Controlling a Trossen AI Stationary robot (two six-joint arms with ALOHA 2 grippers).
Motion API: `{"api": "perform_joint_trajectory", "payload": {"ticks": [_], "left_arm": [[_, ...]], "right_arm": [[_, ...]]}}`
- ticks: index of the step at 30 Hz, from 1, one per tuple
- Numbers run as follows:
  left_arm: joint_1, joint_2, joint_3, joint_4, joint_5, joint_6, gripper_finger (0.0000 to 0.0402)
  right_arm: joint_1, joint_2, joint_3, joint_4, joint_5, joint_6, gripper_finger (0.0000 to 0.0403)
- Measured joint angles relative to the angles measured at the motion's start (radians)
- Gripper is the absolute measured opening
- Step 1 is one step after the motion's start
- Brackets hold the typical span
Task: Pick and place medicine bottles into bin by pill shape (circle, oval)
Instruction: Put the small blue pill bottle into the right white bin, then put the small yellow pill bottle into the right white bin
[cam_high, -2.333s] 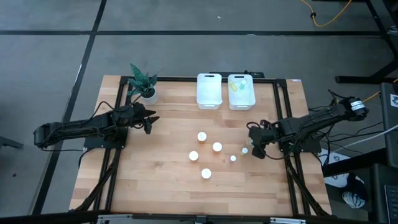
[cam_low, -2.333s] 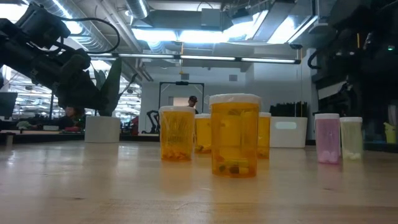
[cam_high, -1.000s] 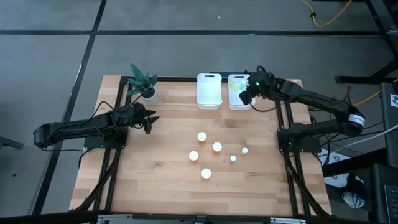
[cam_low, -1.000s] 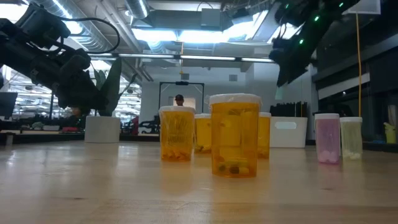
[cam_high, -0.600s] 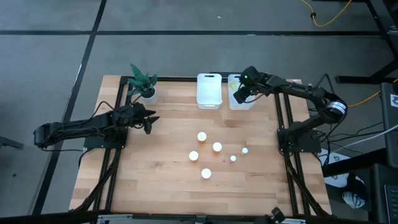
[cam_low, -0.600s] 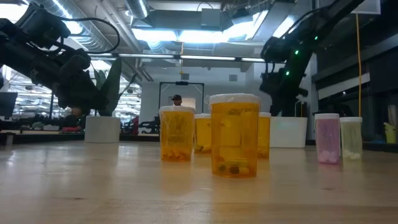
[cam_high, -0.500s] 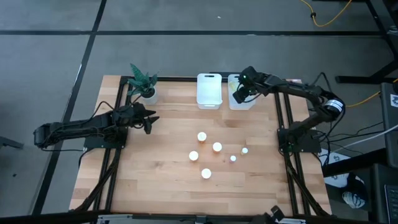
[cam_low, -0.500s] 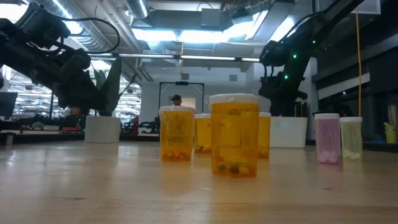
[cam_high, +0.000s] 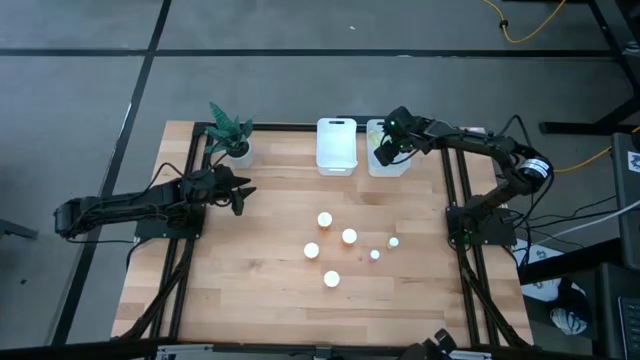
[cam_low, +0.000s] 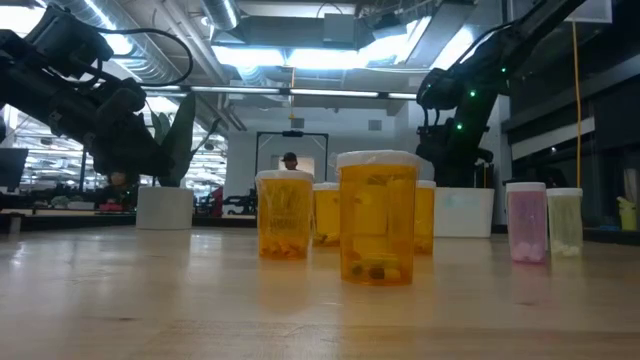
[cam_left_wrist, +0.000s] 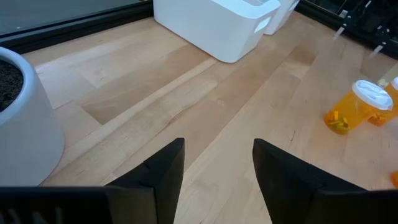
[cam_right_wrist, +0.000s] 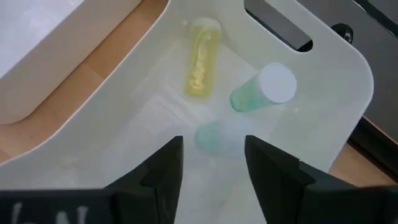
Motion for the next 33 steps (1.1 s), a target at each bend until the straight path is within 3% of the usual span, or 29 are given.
{"api": "perform_joint_trajectory", "payload": {"ticks": [10,18,25,33], "left_arm": [[0.000,0.000,0.000,0.000,0.000,0.000,0.0182],[0.000,0.000,0.000,0.000,0.000,0.000,0.0182],[0.000,0.000,0.000,0.000,0.000,0.004,0.0182],[0.000,0.000,0.000,0.000,0.000,0.004,0.0182]], "right_arm": [[0.034,-0.033,0.084,-0.054,0.005,-0.012,0.0187],[0.162,-0.239,0.144,-0.124,-0.016,-0.011,0.0188],[0.380,-0.415,0.145,-0.356,-0.054,0.188,0.0188],[0.702,-0.436,0.145,-0.699,-0.002,0.596,0.0188]]}}
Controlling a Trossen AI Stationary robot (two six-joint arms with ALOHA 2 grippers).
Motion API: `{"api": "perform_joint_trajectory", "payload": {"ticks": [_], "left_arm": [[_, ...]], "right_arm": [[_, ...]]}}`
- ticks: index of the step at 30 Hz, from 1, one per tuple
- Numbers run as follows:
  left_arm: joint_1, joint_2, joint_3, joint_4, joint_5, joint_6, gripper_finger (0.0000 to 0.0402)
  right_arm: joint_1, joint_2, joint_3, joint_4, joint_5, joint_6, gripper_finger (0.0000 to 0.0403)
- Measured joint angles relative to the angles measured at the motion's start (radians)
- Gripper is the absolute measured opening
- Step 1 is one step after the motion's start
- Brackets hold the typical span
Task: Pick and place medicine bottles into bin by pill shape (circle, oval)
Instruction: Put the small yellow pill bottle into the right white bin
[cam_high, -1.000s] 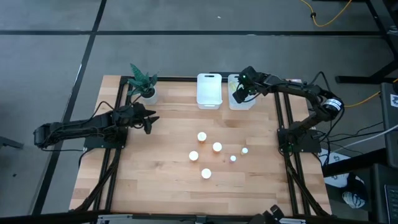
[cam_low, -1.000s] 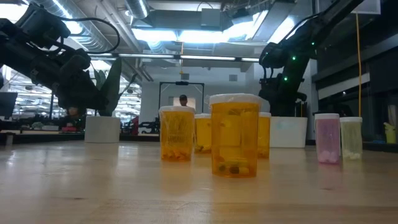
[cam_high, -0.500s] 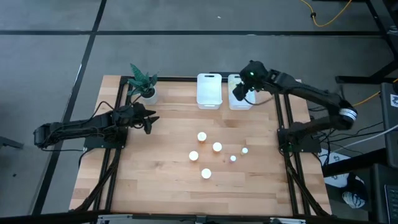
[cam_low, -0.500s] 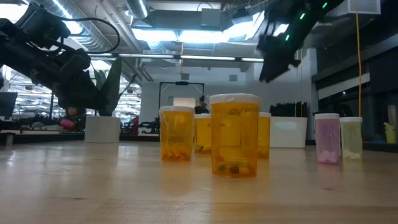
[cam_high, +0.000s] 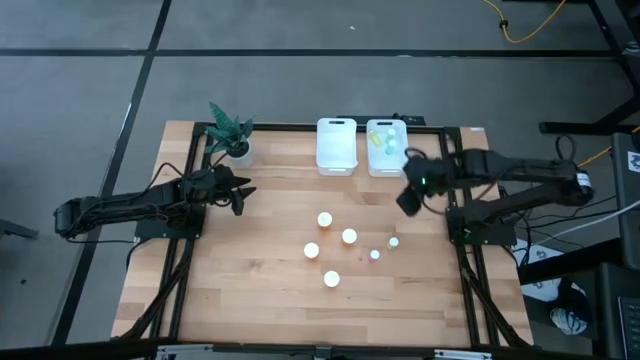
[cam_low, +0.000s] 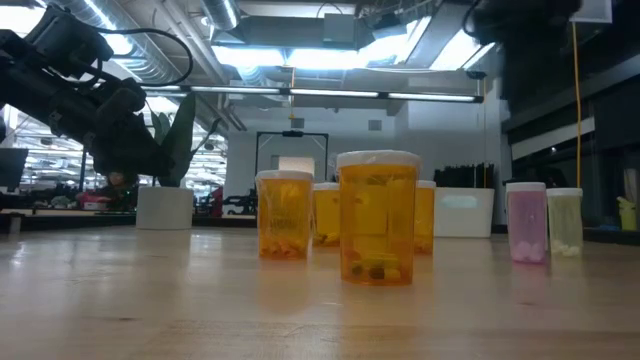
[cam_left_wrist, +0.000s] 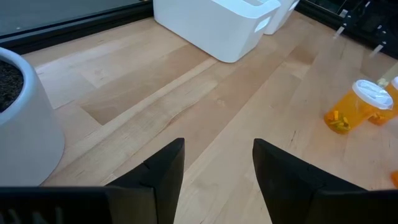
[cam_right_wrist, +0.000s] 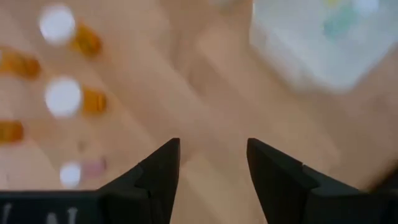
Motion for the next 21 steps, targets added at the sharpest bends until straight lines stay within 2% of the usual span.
{"api": "perform_joint_trajectory", "payload": {"ticks": [4,10,18,21], "left_arm": [[0.000,0.000,0.000,0.000,0.000,0.000,0.0182],[0.000,0.000,0.000,-0.010,0.000,0.000,0.0182],[0.000,0.000,0.000,-0.011,0.000,0.000,0.0182],[0.000,0.000,0.000,-0.011,0.000,0.000,0.0182]], "right_arm": [[0.161,0.014,-0.009,-0.090,0.003,0.180,0.0188],[0.336,0.017,-0.124,0.001,-0.005,0.203,0.0188],[0.414,0.017,-0.353,0.239,-0.183,0.377,0.0188],[0.426,0.017,-0.431,0.333,-0.229,0.380,0.0188]]}}
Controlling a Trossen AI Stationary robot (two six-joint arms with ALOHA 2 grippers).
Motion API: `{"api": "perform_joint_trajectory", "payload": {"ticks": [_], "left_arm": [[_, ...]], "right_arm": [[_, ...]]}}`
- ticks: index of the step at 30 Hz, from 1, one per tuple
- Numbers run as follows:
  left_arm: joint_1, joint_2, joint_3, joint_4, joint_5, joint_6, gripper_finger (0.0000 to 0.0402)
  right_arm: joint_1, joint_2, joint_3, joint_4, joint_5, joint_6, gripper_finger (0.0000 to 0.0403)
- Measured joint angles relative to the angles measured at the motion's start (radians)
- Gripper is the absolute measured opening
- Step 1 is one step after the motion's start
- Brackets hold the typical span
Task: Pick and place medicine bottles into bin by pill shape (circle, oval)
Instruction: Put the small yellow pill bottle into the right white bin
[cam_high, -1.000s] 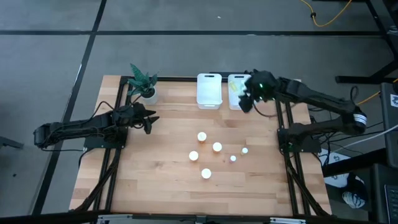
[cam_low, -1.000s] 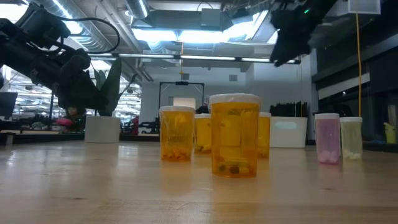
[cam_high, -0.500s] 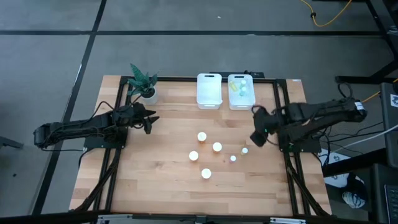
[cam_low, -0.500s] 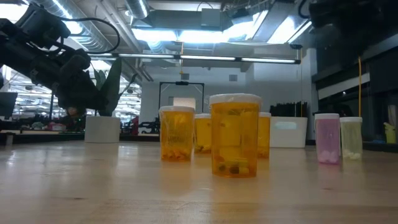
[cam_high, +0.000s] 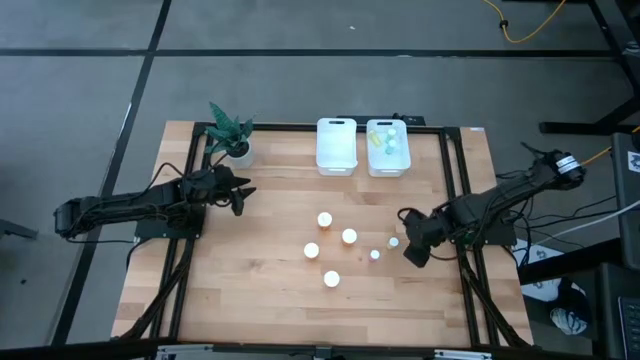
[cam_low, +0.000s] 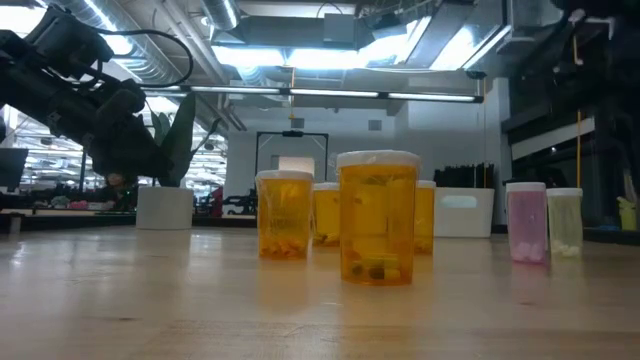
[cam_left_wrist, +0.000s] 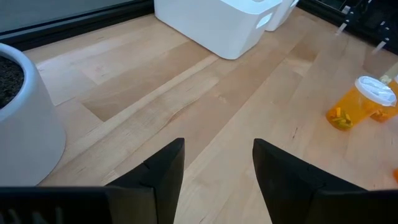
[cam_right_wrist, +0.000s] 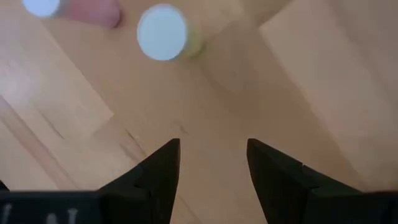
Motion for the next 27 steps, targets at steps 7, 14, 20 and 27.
{"api": "perform_joint_trajectory", "payload": {"ticks": [7,14,20,27], "left_arm": [[0.000,0.000,0.000,0.000,0.000,-0.001,0.0182],[0.000,0.000,0.000,0.000,0.000,-0.010,0.0182],[0.000,0.000,0.000,0.000,0.000,-0.010,0.0182],[0.000,0.000,0.000,0.000,0.000,-0.009,0.0182]], "right_arm": [[0.028,0.000,-0.094,0.261,0.056,-0.109,0.0188],[0.041,0.000,-0.108,0.270,0.146,-0.265,0.0188],[0.040,0.002,-0.108,0.277,0.188,-0.339,0.0188],[0.039,0.062,-0.108,0.317,0.191,-0.370,0.0188]]}}
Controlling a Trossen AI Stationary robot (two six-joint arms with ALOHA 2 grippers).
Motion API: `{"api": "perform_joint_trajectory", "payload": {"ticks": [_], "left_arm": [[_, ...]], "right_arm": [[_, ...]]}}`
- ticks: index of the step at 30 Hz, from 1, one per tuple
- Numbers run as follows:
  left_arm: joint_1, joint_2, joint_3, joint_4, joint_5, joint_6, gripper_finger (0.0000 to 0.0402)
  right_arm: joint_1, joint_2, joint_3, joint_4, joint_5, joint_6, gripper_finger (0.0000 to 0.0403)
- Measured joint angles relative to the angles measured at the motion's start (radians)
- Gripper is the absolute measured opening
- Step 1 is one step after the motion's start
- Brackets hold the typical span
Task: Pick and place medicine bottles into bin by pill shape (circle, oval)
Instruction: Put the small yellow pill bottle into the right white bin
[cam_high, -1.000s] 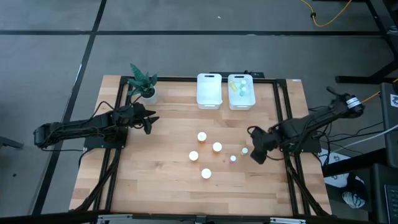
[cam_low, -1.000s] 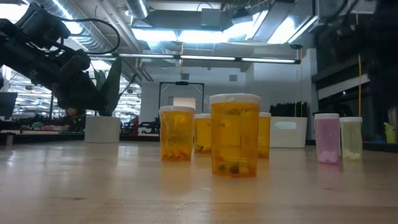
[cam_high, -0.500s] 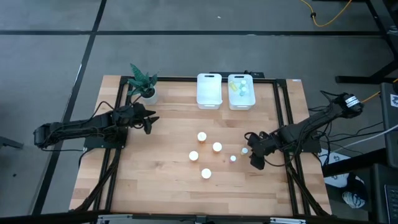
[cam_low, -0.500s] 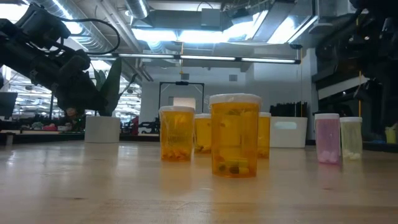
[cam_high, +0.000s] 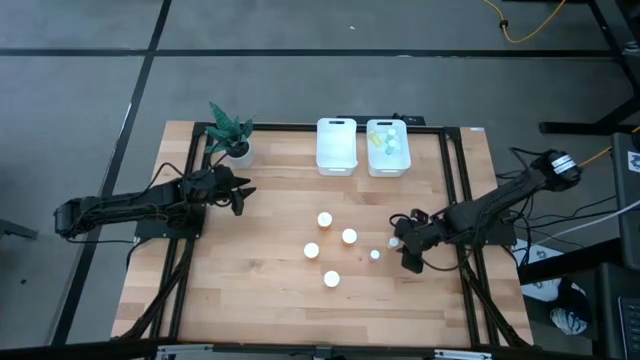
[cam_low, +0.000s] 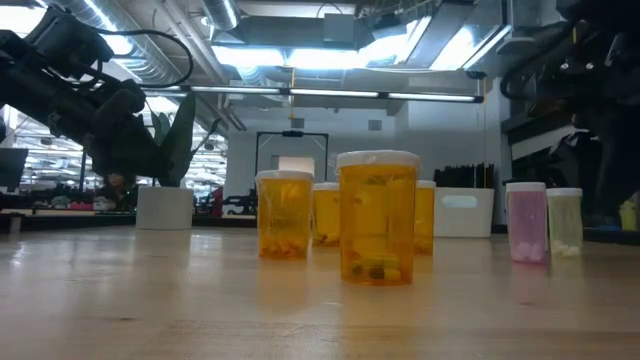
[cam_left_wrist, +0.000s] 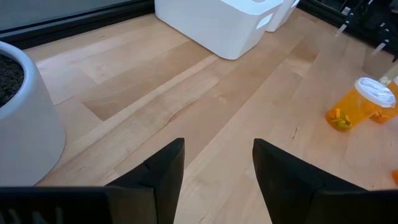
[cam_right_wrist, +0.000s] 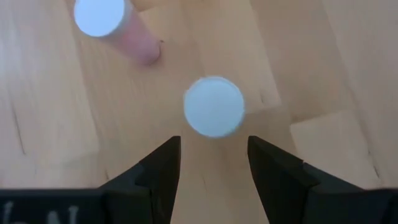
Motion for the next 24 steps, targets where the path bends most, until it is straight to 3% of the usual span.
{"api": "perform_joint_trajectory", "payload": {"ticks": [9,24], "left_arm": [[0.000,0.000,0.000,0.000,0.000,0.000,0.0182],[0.000,0.000,0.000,0.000,0.000,0.000,0.0182]], "right_arm": [[0.000,0.083,0.000,0.069,0.061,-0.028,0.0188],[0.000,0.084,0.000,0.095,0.068,-0.058,0.0188]]}}
